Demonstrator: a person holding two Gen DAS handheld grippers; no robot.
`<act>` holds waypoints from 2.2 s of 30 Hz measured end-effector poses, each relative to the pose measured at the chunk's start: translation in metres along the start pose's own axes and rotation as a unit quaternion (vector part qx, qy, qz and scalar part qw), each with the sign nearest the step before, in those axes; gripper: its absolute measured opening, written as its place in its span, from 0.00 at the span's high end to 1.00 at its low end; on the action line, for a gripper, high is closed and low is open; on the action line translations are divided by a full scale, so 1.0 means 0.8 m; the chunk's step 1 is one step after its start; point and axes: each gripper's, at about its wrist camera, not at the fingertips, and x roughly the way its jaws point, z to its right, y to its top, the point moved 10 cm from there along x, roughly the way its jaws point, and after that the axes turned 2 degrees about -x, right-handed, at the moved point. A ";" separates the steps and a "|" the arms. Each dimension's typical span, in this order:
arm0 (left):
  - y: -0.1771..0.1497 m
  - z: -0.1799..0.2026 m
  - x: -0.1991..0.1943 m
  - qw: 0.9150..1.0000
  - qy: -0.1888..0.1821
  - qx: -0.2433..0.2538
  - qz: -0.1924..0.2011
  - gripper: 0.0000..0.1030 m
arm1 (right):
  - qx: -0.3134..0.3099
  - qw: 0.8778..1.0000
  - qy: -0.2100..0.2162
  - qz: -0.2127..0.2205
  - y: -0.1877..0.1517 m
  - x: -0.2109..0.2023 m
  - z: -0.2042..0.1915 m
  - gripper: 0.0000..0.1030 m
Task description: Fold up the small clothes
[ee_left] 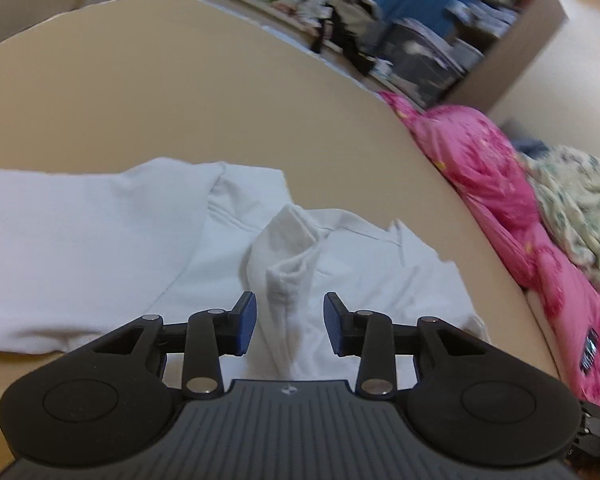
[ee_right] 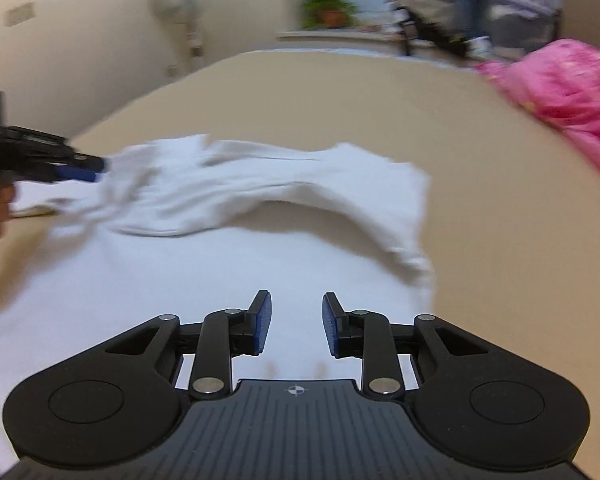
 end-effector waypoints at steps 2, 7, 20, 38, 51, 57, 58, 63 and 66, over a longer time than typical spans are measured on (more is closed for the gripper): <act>0.001 -0.001 0.011 1.000 0.018 0.012 0.003 0.76 | -0.031 0.998 -0.047 0.019 0.009 0.014 0.004 0.65; 0.029 -0.019 -0.030 0.997 0.045 0.010 0.054 0.92 | -0.069 0.992 -0.106 -0.003 0.009 0.065 0.023 0.57; 0.003 -0.091 -0.026 0.993 0.063 -0.103 -0.018 0.60 | -0.129 0.987 -0.090 -0.018 0.021 0.128 0.023 0.61; 0.022 -0.107 -0.036 0.988 0.081 -0.130 0.028 0.81 | -0.224 0.971 -0.074 -0.027 0.015 0.129 -0.002 0.97; 0.002 -0.086 -0.046 0.991 0.094 -0.093 -0.035 0.79 | 0.015 0.994 0.037 -0.099 0.017 0.074 0.093 0.97; 0.023 -0.064 -0.075 0.995 0.086 -0.056 0.017 0.74 | 0.123 0.990 0.055 -0.027 0.050 0.049 0.115 0.92; 0.020 -0.054 -0.071 0.996 0.072 -0.047 0.013 0.73 | 0.146 0.987 0.064 -0.006 0.059 0.048 0.115 0.81; -0.028 -0.060 -0.021 0.990 0.118 -0.008 -0.084 0.77 | 0.168 0.983 0.057 -0.042 0.037 0.097 0.103 0.71; -0.023 -0.051 -0.029 0.991 0.111 0.012 -0.069 0.76 | 0.159 0.983 0.014 -0.094 0.009 0.120 0.109 0.72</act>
